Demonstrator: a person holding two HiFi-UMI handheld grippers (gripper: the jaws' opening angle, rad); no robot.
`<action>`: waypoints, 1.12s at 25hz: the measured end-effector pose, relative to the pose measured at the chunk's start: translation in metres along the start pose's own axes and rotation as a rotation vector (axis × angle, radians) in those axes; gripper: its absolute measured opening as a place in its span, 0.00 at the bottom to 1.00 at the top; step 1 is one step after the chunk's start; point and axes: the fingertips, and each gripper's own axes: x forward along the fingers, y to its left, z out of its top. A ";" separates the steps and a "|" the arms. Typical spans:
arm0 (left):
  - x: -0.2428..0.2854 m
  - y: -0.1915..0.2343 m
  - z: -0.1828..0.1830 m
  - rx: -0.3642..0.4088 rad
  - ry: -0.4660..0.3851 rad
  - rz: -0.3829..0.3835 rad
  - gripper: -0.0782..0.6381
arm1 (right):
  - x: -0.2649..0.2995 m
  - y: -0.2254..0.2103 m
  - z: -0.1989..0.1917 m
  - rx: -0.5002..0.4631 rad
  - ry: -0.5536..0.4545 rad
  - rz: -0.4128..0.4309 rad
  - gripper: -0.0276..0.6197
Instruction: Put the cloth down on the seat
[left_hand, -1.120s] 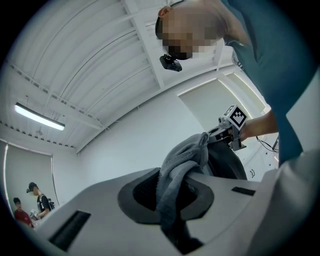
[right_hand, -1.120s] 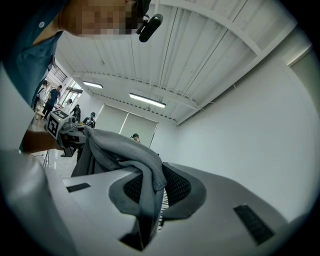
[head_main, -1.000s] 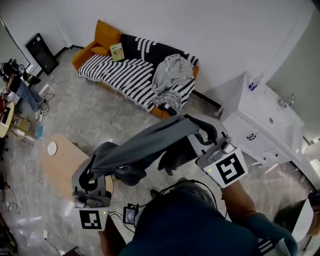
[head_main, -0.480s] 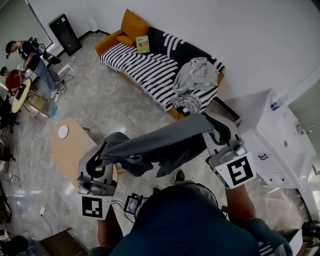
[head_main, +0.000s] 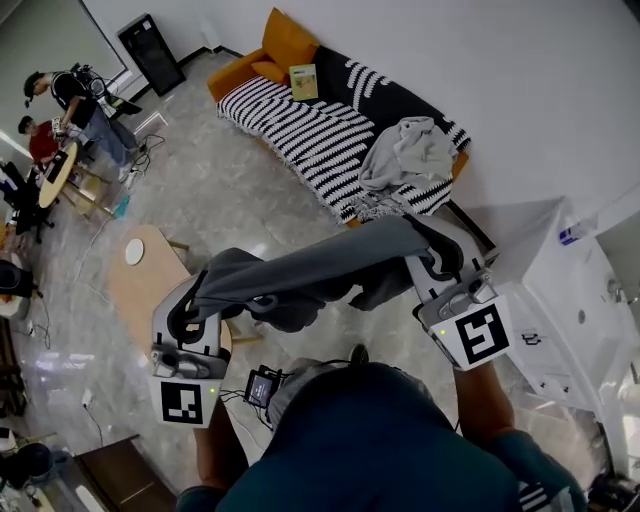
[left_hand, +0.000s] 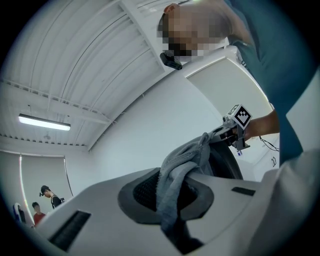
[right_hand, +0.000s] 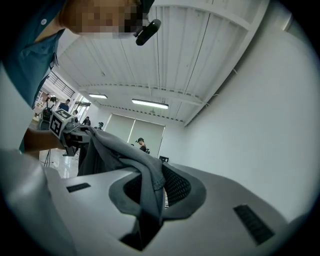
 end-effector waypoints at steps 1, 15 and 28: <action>0.005 -0.001 -0.002 0.001 0.013 -0.003 0.15 | 0.002 -0.004 -0.004 0.009 0.005 0.002 0.11; 0.079 0.050 -0.032 -0.035 -0.030 -0.076 0.15 | 0.069 -0.037 -0.020 -0.006 0.071 -0.066 0.11; 0.106 0.113 -0.066 -0.026 -0.051 -0.098 0.15 | 0.145 -0.035 -0.026 -0.023 0.064 -0.099 0.11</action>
